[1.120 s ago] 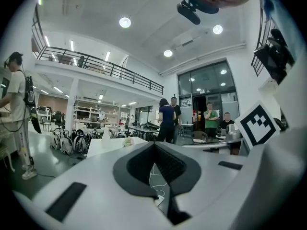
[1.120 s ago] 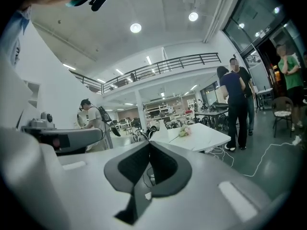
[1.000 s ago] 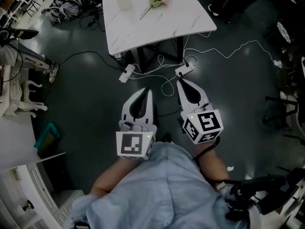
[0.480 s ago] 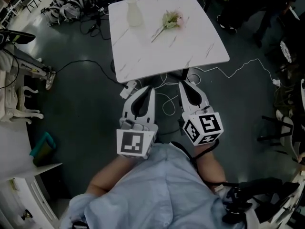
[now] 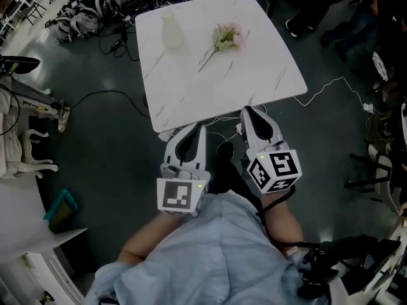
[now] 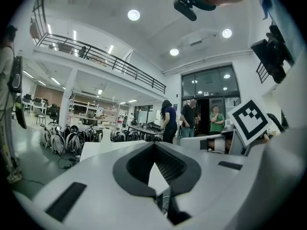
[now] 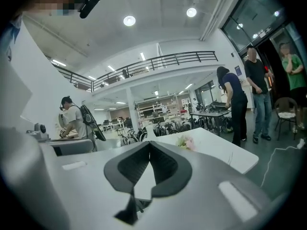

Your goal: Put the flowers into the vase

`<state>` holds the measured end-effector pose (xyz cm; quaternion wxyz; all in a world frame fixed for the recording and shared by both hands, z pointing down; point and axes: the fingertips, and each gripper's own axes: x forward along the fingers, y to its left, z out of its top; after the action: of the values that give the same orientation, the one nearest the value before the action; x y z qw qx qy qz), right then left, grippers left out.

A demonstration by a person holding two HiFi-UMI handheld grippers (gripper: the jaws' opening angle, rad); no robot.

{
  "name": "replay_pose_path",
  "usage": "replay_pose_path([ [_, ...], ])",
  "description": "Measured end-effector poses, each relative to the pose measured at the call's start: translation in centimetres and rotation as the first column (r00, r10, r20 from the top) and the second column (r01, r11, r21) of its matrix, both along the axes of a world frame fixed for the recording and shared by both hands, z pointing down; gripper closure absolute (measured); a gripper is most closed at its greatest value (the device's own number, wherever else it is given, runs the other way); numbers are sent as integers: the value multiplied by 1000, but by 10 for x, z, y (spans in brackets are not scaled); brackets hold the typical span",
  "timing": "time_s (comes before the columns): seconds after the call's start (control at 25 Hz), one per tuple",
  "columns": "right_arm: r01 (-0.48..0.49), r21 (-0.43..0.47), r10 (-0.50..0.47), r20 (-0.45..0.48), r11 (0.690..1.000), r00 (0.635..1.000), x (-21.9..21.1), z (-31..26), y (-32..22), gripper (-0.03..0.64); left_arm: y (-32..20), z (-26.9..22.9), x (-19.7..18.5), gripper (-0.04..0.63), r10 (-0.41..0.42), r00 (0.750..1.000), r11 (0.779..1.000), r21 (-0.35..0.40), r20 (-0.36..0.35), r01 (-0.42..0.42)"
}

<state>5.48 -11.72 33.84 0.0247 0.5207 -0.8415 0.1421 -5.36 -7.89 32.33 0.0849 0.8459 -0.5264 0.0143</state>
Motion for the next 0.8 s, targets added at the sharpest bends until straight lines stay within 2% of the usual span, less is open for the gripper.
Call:
replay_pose_path([
  [0.36, 13, -27, -12, 36, 1000, 999, 17, 17, -97, 612, -90, 8, 18, 592, -26, 999, 999, -26, 42, 27],
  [0.8, 71, -99, -60, 104, 993, 993, 53, 46, -214, 612, -203, 16, 67, 592, -68, 994, 995, -73, 89, 75],
])
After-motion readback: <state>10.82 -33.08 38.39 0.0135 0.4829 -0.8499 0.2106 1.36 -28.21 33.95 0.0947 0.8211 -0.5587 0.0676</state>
